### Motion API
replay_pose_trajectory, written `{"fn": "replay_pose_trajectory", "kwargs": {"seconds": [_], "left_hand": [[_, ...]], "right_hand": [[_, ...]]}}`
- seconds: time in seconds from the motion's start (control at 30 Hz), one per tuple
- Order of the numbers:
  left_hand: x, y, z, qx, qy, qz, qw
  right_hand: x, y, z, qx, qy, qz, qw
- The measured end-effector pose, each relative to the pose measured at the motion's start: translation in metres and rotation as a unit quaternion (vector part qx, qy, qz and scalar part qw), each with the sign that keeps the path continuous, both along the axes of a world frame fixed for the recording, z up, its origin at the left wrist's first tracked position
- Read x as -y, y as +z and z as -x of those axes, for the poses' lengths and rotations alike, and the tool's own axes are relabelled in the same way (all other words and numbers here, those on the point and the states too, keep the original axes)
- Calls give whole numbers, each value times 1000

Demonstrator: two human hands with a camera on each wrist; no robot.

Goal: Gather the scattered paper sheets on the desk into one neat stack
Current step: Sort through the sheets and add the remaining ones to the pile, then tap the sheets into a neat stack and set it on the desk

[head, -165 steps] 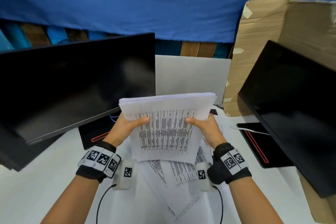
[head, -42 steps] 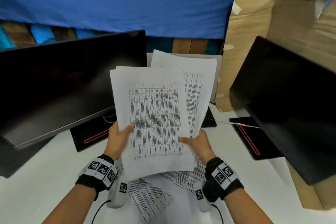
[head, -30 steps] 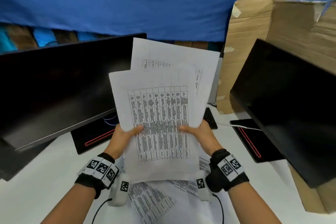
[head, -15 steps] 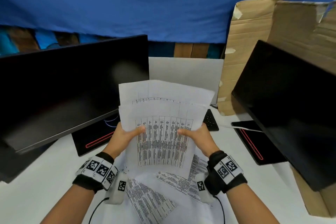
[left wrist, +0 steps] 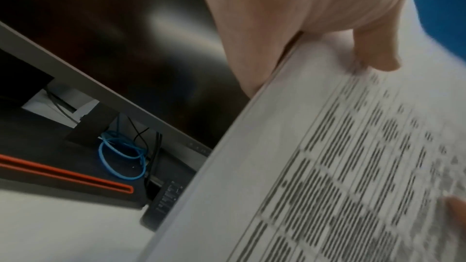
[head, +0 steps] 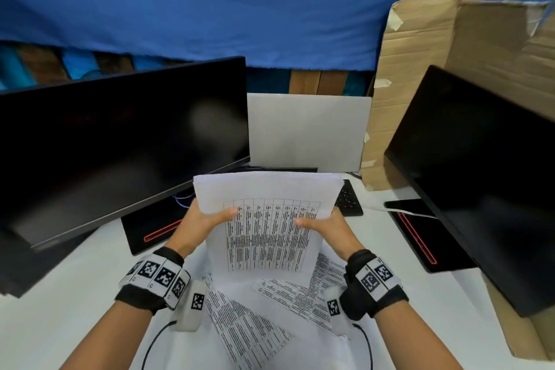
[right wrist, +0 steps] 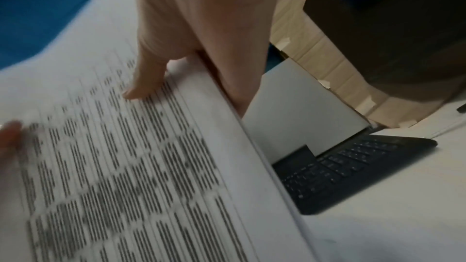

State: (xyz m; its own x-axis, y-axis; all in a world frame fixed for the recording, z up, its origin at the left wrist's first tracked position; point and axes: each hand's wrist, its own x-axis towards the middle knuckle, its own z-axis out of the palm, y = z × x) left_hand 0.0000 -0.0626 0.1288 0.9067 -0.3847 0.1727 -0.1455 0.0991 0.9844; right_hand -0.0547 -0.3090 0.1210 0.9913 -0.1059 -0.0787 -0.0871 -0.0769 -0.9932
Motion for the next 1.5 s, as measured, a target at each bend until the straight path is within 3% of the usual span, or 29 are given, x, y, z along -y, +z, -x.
{"fn": "replay_pose_trajectory", "kwargs": {"seconds": [0.2,0.33,0.53,0.7,0.83,0.93,1.03,1.27,1.4,1.5], "left_hand": [[-4,3,6,8,17,-15,1000],[-5,-9,13,-12,14,-52,998],[-1,-34,23,-55,26,-130,990],[-16,-29,13,-33,113,-122,986],[-54,-34,11,-48,183,-112,975],[-83,-41,16,-74,224,-118,965],[-101,-52,24,-98,236,-144,956],[-113,-70,31,-140,248,-166,944],[-112,-67,32,-136,250,-162,945],[-113,-68,32,-138,255,-160,944]], "right_hand": [[1,5,4,14,-4,-9,1000],[-4,-9,11,-29,31,36,998],[-5,-2,5,11,-50,-30,998],[4,14,-11,50,-29,15,998],[41,-13,-13,-6,-94,83,992],[76,-51,-5,-122,-121,202,964],[96,-81,6,-231,-89,290,925],[82,-121,10,-322,33,400,858],[66,-126,8,-363,56,503,783],[52,-120,4,-394,84,521,753]]}}
